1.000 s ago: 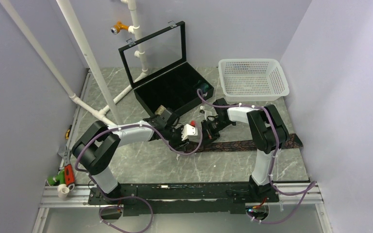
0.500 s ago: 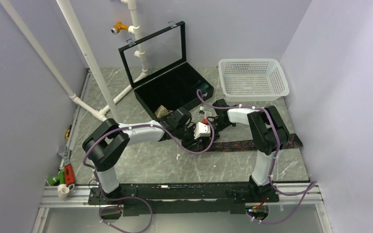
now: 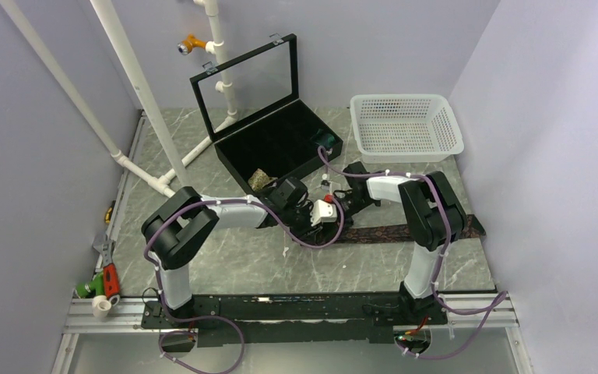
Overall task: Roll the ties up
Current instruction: Place the tie at the center of the board.
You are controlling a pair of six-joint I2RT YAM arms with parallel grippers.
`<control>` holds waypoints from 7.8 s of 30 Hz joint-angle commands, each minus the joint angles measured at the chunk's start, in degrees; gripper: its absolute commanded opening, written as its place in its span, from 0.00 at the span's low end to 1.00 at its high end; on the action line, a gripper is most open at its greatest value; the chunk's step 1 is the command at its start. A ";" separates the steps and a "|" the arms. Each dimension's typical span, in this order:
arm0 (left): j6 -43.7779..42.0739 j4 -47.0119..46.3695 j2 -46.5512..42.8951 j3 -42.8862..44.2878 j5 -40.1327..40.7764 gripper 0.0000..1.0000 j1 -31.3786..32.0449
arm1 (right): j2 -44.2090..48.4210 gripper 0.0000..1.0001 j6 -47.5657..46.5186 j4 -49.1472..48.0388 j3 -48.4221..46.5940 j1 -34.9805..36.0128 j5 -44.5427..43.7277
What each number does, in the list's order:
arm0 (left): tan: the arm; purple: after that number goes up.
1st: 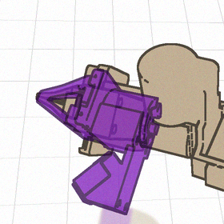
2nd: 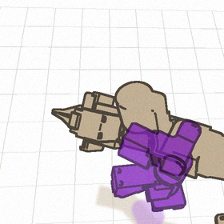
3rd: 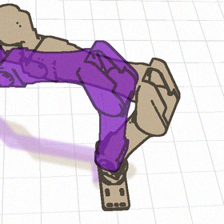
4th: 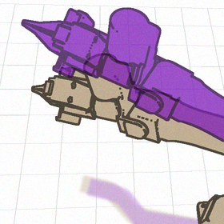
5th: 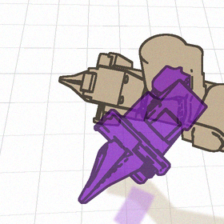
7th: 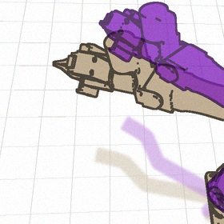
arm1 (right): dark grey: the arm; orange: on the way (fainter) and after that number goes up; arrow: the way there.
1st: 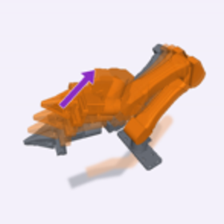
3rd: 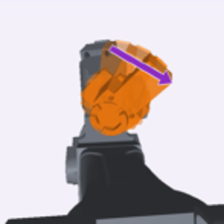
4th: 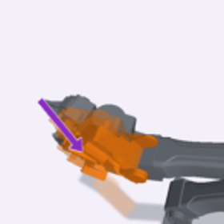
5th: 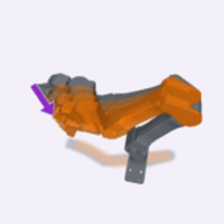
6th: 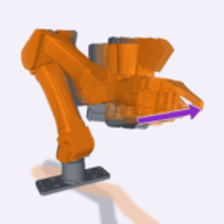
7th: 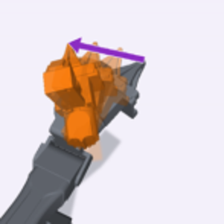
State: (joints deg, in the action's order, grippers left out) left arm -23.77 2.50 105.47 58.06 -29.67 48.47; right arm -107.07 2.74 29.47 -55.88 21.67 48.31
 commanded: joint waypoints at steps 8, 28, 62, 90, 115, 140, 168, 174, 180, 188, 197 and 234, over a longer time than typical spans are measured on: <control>-3.05 5.47 -0.03 -1.55 3.81 0.38 0.59 | 5.98 0.46 -1.57 10.84 -3.22 -5.17 4.46; -2.36 5.23 -0.42 -0.37 5.30 0.50 1.48 | -2.89 0.00 1.35 9.23 -7.39 -3.47 6.36; -4.83 -2.59 -0.34 -3.15 4.40 0.64 3.41 | 5.13 0.00 -0.31 9.24 -4.04 -3.71 8.35; -0.01 -11.12 -12.69 -12.78 -0.62 0.83 -0.51 | -2.21 0.00 -3.94 9.18 -3.96 -2.02 -15.10; 11.27 -15.79 1.12 0.75 -6.10 0.47 3.46 | -3.22 0.00 -2.86 7.28 -2.37 0.03 -12.21; 5.94 -8.93 4.25 -6.79 2.61 0.48 2.26 | 6.52 0.00 3.69 -6.19 10.03 -4.25 -1.46; 0.11 1.09 8.42 -1.78 9.10 0.42 4.97 | 4.48 0.48 1.90 4.71 1.14 -5.82 5.26; 0.23 1.23 8.03 -1.56 8.51 0.46 4.97 | 1.07 0.04 -0.85 6.78 -0.28 -5.69 1.31; 1.56 -6.05 0.45 -5.56 5.23 0.79 2.52 | 0.14 0.00 -5.56 10.43 -0.65 -6.64 -3.89; 2.70 -11.69 -1.04 -3.79 2.36 0.98 3.39 | -2.06 0.00 -4.60 10.13 -0.72 -6.69 -4.30; 4.27 0.12 8.48 5.16 4.89 0.55 5.12 | -3.27 0.00 -4.83 6.61 -1.30 -6.64 -1.33; -7.54 19.38 2.90 4.71 9.88 0.34 1.85 | -1.51 0.00 4.55 -0.11 -5.12 -0.42 7.77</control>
State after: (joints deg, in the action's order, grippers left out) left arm -27.09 10.22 107.28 63.72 -21.21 49.95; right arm -110.76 7.11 27.94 -60.69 21.54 54.59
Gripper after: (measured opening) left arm 0.474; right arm 0.027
